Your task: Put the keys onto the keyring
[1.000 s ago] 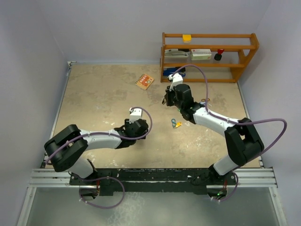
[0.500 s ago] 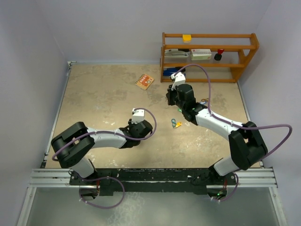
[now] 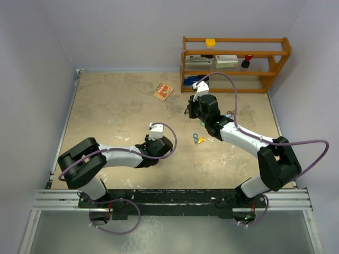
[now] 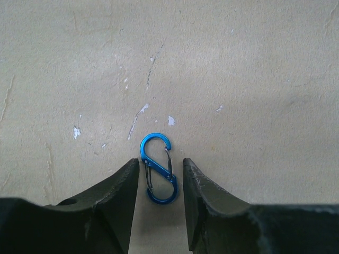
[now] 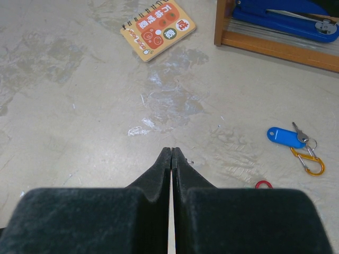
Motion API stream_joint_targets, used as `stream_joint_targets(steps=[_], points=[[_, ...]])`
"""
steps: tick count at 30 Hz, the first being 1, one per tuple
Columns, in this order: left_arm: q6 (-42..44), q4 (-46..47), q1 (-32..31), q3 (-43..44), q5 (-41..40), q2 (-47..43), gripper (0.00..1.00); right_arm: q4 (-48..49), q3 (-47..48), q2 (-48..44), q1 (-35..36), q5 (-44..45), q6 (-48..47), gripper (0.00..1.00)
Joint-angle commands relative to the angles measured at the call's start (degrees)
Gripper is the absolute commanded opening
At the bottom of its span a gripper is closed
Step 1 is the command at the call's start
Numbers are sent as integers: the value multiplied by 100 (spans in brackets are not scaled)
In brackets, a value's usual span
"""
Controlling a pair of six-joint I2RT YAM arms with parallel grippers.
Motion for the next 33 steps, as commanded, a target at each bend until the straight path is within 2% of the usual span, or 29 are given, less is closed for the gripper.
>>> stream_joint_targets(steps=[1, 6, 13, 19, 24, 28, 33], points=[[-192, -292, -62, 34, 33, -136, 36, 81, -35, -193, 31, 145, 28, 0], [-235, -288, -68, -6, 33, -124, 33, 79, -41, -206, 31, 159, 32, 0], [-297, -286, -81, -52, 12, -139, 0, 79, -52, -224, 30, 153, 28, 0], [-170, -406, -82, 3, -274, -438, 0, -15, -7, -219, 35, -35, 4, 0], [322, -612, -17, 368, -626, -1004, 0, -204, 73, -217, 252, -503, -244, 0], [811, -558, 285, 711, -375, -1282, 0, -294, 75, -184, 469, -726, -480, 0], [1201, -246, 707, 875, 408, -1330, 0, -142, -61, -277, 654, -1082, -758, 0]])
